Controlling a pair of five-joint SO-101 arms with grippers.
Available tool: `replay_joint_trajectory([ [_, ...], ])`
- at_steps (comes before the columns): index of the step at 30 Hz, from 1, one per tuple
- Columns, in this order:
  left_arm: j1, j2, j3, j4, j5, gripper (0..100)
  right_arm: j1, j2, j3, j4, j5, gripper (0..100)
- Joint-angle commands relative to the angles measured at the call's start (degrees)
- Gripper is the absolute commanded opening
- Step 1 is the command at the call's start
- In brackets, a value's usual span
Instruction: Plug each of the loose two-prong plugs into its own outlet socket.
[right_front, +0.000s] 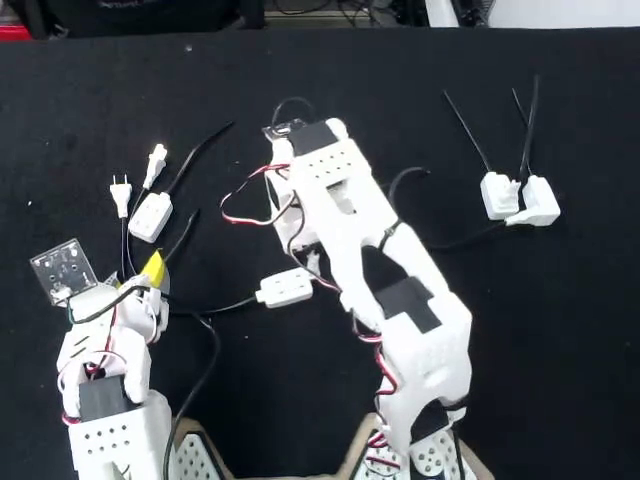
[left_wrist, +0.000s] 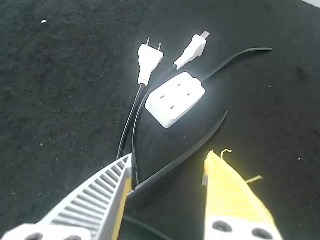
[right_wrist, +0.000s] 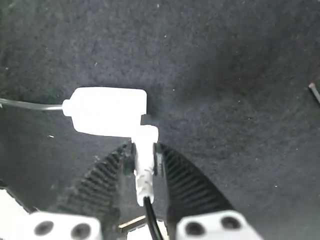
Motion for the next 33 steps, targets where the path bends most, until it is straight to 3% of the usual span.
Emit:
replay_joint_trajectory([
  [1,-0.6,-0.4,-0.7,-0.8,0.4,23,0.7,-2.7,-2.4,1.8,-0.7,1.1],
  [8,-0.6,-0.4,-0.7,-0.7,0.4,23,-3.3,-3.0,-2.3,1.9,-0.8,1.1],
  [33,-0.6,-0.4,-1.0,-0.5,0.4,23,-3.3,2.7,-2.5,0.9,-2.1,1.1],
])
